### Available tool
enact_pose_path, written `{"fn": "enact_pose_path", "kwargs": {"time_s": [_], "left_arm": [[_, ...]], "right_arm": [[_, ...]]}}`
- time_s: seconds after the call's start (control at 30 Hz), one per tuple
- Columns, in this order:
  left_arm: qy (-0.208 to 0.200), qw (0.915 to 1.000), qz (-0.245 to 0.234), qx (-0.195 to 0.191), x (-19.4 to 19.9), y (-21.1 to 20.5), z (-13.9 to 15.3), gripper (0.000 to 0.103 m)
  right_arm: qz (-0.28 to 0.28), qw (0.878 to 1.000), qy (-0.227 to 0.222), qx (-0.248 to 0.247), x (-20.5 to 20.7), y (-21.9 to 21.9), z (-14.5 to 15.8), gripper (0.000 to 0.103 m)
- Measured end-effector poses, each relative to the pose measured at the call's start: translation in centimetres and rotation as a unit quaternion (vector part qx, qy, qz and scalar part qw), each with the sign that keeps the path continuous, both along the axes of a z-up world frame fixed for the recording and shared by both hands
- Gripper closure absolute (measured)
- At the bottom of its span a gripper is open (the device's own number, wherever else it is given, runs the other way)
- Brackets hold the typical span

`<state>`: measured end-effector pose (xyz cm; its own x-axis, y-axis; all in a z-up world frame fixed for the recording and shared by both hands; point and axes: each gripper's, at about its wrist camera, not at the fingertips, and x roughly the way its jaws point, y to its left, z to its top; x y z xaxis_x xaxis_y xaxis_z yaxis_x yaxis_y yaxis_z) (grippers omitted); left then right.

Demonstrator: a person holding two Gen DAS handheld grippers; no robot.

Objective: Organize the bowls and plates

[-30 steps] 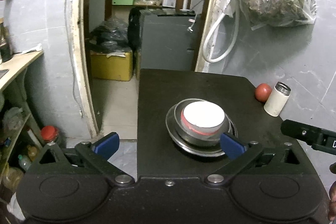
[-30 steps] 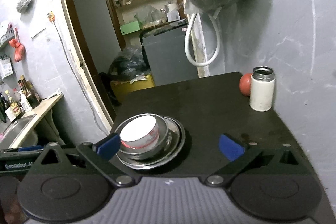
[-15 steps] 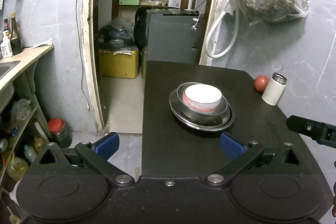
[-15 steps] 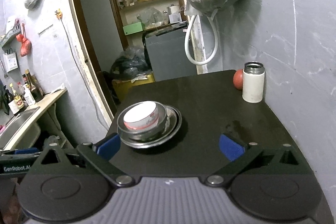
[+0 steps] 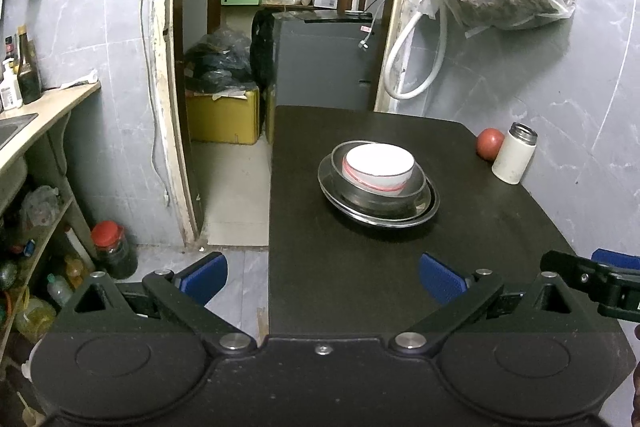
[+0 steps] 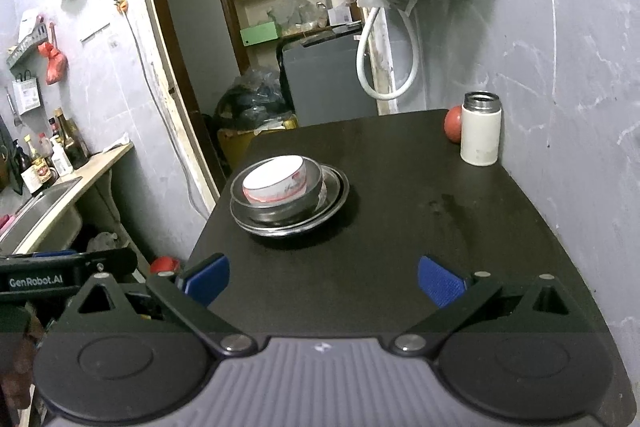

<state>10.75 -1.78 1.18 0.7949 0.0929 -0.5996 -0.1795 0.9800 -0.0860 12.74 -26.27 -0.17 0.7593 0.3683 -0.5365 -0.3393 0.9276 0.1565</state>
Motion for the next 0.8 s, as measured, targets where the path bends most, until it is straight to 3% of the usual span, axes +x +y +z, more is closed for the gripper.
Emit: {"fn": "enact_pose_path", "kwargs": {"time_s": [0.8], "left_arm": [[0.017,0.9998,-0.002,0.005,0.16,-0.83,-0.56,0.001]], "right_arm": [[0.001,1.0,0.024,-0.003,0.08,-0.79,-0.89,0.0]]}}
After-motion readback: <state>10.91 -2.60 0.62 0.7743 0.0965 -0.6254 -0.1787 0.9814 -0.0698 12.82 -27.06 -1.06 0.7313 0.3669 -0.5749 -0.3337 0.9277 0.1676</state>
